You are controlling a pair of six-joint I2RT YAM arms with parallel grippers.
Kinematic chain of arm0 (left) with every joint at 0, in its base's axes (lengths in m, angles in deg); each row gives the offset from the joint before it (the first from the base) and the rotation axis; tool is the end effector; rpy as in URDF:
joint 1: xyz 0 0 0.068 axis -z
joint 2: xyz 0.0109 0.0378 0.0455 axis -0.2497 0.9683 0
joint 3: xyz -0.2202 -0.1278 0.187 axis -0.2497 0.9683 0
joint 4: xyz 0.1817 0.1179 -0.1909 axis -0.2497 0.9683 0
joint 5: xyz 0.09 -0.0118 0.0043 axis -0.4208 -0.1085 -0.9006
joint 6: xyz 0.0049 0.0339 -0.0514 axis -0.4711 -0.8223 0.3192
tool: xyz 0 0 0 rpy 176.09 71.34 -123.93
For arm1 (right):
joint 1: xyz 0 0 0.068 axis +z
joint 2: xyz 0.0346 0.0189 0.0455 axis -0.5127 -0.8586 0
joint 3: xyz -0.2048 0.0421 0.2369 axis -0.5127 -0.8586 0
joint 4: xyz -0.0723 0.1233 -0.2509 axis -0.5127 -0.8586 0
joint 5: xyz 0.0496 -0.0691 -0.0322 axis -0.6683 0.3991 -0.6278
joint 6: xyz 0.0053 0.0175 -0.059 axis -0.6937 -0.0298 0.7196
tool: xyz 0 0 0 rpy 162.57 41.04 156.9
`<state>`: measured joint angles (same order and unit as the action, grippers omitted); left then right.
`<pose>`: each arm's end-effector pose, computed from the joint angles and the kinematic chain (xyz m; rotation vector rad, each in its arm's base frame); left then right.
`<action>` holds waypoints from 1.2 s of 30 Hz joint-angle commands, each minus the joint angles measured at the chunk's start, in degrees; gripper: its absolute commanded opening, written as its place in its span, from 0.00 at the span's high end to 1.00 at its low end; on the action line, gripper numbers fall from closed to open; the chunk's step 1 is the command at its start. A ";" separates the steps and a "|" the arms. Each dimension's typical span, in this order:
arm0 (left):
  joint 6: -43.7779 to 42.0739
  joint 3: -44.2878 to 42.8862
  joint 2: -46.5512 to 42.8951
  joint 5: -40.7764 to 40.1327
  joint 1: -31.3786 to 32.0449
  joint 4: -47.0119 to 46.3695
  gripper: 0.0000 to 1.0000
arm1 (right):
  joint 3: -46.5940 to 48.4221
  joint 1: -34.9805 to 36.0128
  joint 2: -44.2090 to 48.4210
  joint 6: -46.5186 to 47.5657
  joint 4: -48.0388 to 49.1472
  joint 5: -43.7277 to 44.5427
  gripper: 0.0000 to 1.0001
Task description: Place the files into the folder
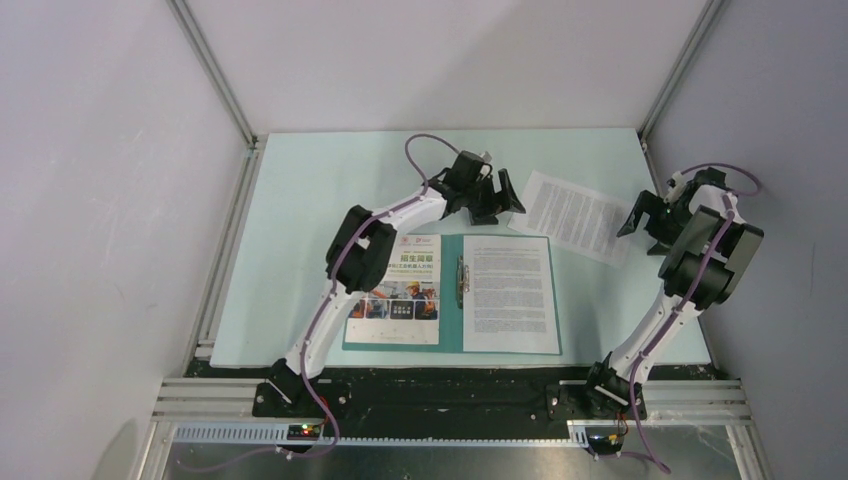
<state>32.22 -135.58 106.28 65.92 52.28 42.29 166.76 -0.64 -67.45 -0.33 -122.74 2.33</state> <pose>0.4878 -0.4019 0.1573 0.0006 2.5037 -1.1926 0.4027 -0.2279 0.1900 0.5437 2.7026 0.3419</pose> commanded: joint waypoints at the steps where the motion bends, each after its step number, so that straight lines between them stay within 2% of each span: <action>1: 3.75 -1.72 2.02 -0.12 0.45 -3.51 0.06 | 2.82 0.52 -2.02 -1.81 1.16 -3.54 0.01; 17: 14.29 -0.17 5.88 4.45 2.35 -11.90 0.12 | 1.49 1.99 -3.80 -3.61 1.17 -4.88 0.00; 22: 19.74 -0.41 6.42 11.26 2.32 -23.97 0.12 | 1.49 2.89 -4.10 -3.78 1.24 -4.96 0.01; 31: 20.11 -1.34 7.41 8.01 3.95 -24.18 0.16 | 0.61 3.65 -4.01 -3.91 1.65 -5.62 0.01; 35: 19.34 -1.13 7.20 6.31 4.84 -22.68 0.26 | 0.31 3.71 -3.95 -3.85 1.60 -5.69 0.01; 36: 18.49 -1.10 6.99 5.98 4.79 -22.27 0.35 | 0.49 3.71 -3.81 -3.91 1.52 -5.57 0.01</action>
<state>51.78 -135.78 113.47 73.76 55.74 20.58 168.10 2.29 -69.27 -3.96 -121.56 -2.43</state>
